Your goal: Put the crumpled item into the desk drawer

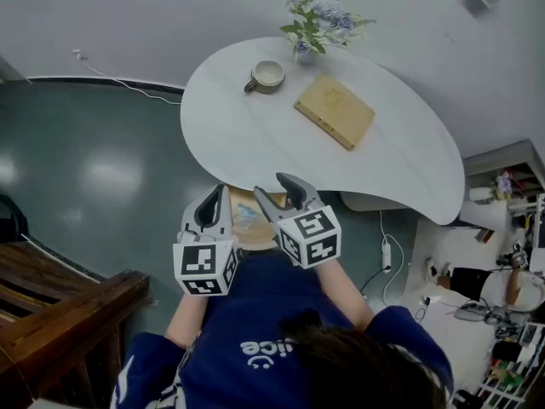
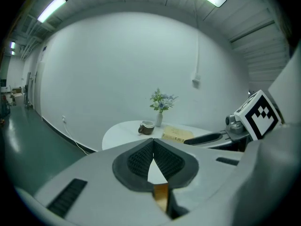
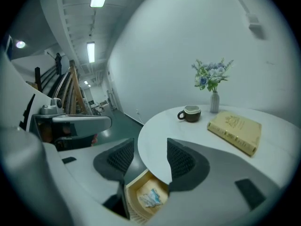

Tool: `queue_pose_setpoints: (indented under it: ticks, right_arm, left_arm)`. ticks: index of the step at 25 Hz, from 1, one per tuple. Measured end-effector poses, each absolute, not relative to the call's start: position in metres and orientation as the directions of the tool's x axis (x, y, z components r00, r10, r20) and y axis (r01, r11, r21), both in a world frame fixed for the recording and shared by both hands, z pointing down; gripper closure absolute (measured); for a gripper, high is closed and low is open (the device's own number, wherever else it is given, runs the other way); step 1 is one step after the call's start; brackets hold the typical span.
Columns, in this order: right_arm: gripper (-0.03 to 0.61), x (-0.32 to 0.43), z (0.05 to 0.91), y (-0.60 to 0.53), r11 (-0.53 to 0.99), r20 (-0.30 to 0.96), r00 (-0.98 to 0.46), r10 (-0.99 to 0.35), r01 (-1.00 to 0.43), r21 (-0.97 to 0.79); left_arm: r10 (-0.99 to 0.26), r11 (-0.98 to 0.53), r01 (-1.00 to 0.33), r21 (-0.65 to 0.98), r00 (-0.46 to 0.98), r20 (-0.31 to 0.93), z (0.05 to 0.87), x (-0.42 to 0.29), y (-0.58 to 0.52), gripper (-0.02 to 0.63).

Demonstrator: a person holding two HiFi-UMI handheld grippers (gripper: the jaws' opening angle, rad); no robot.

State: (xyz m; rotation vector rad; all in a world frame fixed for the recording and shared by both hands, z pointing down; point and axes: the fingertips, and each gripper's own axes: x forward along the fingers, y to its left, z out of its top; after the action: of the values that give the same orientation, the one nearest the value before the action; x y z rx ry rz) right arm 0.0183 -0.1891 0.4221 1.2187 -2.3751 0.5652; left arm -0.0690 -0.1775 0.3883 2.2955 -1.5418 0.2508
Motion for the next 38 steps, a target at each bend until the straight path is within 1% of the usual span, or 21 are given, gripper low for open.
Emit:
queue_pose_setpoints:
  ticks: [4, 8, 12, 15, 16, 19, 20, 21, 24, 33, 38]
  right_arm:
    - [0.350, 0.024, 0.392, -0.196, 0.537, 0.463, -0.526, -0.713, -0.835, -0.121]
    - [0.351, 0.030, 0.365, -0.200, 0.525, 0.391, -0.521, -0.759, -0.845, -0.105]
    - [0.371, 0.037, 0.343, -0.202, 0.507, 0.326, -0.497, -0.804, -0.860, -0.060]
    - [0.389, 0.040, 0.336, -0.202, 0.504, 0.301, -0.498, -0.813, -0.861, -0.065]
    - [0.403, 0.041, 0.333, -0.202, 0.505, 0.289, -0.502, -0.815, -0.860, -0.071]
    - [0.472, 0.044, 0.326, -0.201, 0.502, 0.256, -0.502, -0.826, -0.862, -0.071]
    - [0.512, 0.045, 0.324, -0.201, 0.496, 0.249, -0.496, -0.832, -0.866, -0.066]
    - [0.537, 0.046, 0.323, -0.201, 0.491, 0.243, -0.490, -0.837, -0.869, -0.063]
    - [0.569, 0.046, 0.321, -0.198, 0.500, 0.232, -0.500, -0.834, -0.864, -0.066]
    - [0.572, 0.042, 0.312, -0.191, 0.516, 0.187, -0.515, -0.837, -0.856, -0.047]
    - [0.572, 0.042, 0.314, -0.190, 0.514, 0.193, -0.510, -0.838, -0.857, -0.029]
  left_arm:
    - [-0.864, -0.386, -0.917, 0.104, 0.399, 0.307, 0.367, -0.058, -0.180, 0.611]
    - [-0.874, -0.398, -0.911, 0.110, 0.413, 0.256, 0.344, -0.051, -0.183, 0.611]
    - [-0.888, -0.398, -0.912, 0.099, 0.410, 0.209, 0.328, -0.048, -0.185, 0.611]
    - [-0.897, -0.391, -0.916, 0.088, 0.401, 0.185, 0.321, -0.047, -0.186, 0.610]
    - [-0.900, -0.389, -0.917, 0.085, 0.398, 0.177, 0.319, -0.047, -0.186, 0.610]
    - [-0.902, -0.389, -0.917, 0.086, 0.398, 0.168, 0.316, -0.045, -0.187, 0.611]
    - [-0.901, -0.389, -0.917, 0.089, 0.398, 0.173, 0.316, -0.045, -0.187, 0.611]
    - [-0.900, -0.388, -0.917, 0.091, 0.399, 0.178, 0.316, -0.044, -0.186, 0.610]
    - [-0.899, -0.388, -0.917, 0.094, 0.399, 0.179, 0.317, -0.043, -0.184, 0.610]
    - [-0.899, -0.394, -0.915, 0.089, 0.403, 0.170, 0.318, -0.042, -0.180, 0.610]
    - [-0.897, -0.394, -0.915, 0.088, 0.404, 0.179, 0.318, -0.042, -0.179, 0.611]
